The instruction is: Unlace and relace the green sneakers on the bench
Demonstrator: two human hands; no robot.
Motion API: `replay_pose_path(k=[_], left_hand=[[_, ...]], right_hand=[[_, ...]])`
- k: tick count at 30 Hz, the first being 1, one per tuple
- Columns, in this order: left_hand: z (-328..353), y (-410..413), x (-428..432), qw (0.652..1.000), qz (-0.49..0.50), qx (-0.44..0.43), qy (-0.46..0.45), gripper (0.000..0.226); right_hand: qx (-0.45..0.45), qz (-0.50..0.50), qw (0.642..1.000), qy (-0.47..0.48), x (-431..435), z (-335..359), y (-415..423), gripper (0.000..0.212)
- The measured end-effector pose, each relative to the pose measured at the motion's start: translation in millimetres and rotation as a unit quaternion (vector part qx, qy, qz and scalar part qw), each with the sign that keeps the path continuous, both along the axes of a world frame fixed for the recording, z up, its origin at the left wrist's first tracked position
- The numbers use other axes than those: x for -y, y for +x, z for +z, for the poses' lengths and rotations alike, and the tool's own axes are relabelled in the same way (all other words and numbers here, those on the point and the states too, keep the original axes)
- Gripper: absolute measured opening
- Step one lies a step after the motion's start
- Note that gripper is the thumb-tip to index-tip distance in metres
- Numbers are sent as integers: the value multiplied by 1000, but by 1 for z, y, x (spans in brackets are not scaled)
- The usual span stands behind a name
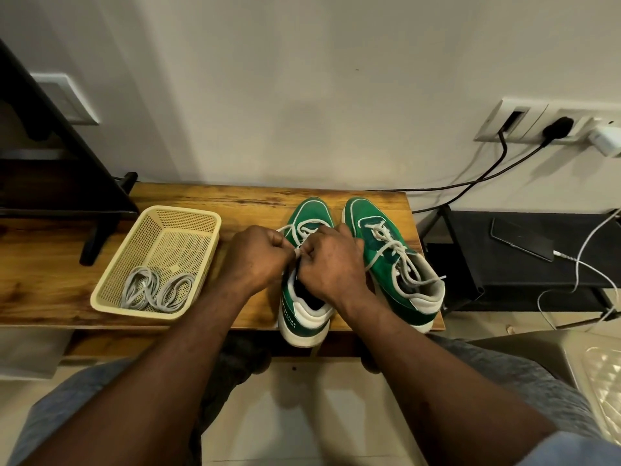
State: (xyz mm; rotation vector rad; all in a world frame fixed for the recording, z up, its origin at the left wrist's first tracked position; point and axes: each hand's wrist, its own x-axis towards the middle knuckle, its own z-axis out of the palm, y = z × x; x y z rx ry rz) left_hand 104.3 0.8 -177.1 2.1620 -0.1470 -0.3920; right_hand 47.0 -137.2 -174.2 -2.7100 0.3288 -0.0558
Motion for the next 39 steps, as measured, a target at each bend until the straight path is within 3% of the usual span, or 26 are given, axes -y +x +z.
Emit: replay_pose_path(k=[4, 7, 13, 16, 19, 23, 25, 32, 34, 36, 39], left_hand=[[-1, -1, 2, 990, 70, -87, -83, 11], [-8, -2, 6, 975, 130, -139, -116, 6], [-12, 1, 6, 969, 124, -167, -133, 5], [-11, 1, 9, 985, 101, -111, -81, 7], [-9, 1, 14, 997, 64, -3, 40, 11], [5, -9, 21, 983, 61, 64, 164, 15], [9, -9, 23, 980, 73, 62, 172, 17], [5, -7, 15, 976, 55, 87, 194, 14], [4, -7, 14, 969, 44, 71, 232, 21], [6, -6, 14, 969, 47, -11, 243, 27], [8, -2, 11, 950, 159, -102, 248, 25]], right_hand=[[13, -59, 995, 85, 0, -10, 0, 8], [27, -61, 993, 96, -1, -13, 0, 8], [63, -75, 988, 116, 4, -21, 0, 19], [73, -84, 986, 123, 3, -25, 1, 27], [82, -78, 986, 123, 3, -25, 2, 25], [61, -8, 998, -13, 6, -19, -1, 27], [42, -17, 997, -56, 7, -19, -3, 35], [26, -48, 998, -8, 5, -25, -1, 63], [20, -82, 996, 2, 8, -27, -1, 70], [4, -104, 995, 12, 10, -26, -1, 71], [-16, -103, 994, 24, 9, -22, -1, 69]])
